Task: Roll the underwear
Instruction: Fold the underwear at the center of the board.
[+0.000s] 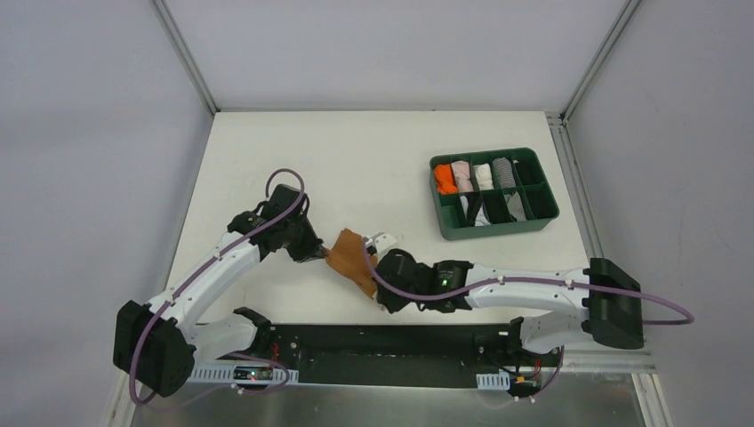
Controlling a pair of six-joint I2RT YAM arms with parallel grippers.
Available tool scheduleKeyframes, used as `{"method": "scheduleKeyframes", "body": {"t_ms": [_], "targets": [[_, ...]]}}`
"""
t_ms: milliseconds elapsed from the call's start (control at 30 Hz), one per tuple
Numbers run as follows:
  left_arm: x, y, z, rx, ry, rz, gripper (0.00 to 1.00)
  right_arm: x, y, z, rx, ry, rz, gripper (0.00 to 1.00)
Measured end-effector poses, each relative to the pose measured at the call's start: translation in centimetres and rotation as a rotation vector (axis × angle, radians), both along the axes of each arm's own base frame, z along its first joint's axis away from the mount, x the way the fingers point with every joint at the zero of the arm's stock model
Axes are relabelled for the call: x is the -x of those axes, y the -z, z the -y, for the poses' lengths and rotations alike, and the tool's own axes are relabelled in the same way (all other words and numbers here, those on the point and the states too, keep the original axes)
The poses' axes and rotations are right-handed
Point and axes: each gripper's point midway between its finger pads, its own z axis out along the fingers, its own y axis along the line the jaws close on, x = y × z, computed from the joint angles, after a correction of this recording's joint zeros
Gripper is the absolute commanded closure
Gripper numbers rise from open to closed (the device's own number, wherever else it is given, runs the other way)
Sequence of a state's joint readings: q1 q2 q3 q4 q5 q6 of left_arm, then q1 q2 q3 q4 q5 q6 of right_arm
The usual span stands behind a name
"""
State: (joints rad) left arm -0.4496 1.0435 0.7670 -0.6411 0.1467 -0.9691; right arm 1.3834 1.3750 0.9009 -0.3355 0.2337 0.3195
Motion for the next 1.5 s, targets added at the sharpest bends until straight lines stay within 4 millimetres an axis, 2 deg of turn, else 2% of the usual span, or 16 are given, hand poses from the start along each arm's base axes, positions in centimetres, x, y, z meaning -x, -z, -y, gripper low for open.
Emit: {"method": "scheduleKeyframes", "body": {"t_ms": [200,433,567,700,933,1133,1500], "targets": [[-2.3,0.1,0.6,-0.042,-0.013,-0.031,1.00,-2.7,-0.6,0.9,-0.137,0.124,-0.125,1.00],[-5.0,0.1,1.9,-0.056,-0.005,-0.056,1.00,-4.4,1.2,2.0,-0.227,0.231,-0.299,1.00],[-6.9,-0.3,2.8,-0.061,0.005,-0.053,1.00,-5.5,1.3,1.7,-0.287,0.276,-0.369,1.00],[-8.6,0.5,3.6,-0.077,0.022,-0.067,1.00,-6.3,1.3,1.2,-0.328,0.295,-0.424,1.00],[-10.0,2.3,4.3,-0.099,0.041,-0.108,1.00,-7.2,2.2,1.6,-0.343,0.352,-0.490,1.00],[-10.8,2.7,5.0,-0.099,0.062,-0.115,1.00,-7.0,3.9,2.2,-0.331,0.394,-0.527,1.00],[-11.5,3.0,7.5,-0.125,0.143,-0.093,1.00,-7.0,5.9,2.4,-0.310,0.437,-0.575,1.00]]}}
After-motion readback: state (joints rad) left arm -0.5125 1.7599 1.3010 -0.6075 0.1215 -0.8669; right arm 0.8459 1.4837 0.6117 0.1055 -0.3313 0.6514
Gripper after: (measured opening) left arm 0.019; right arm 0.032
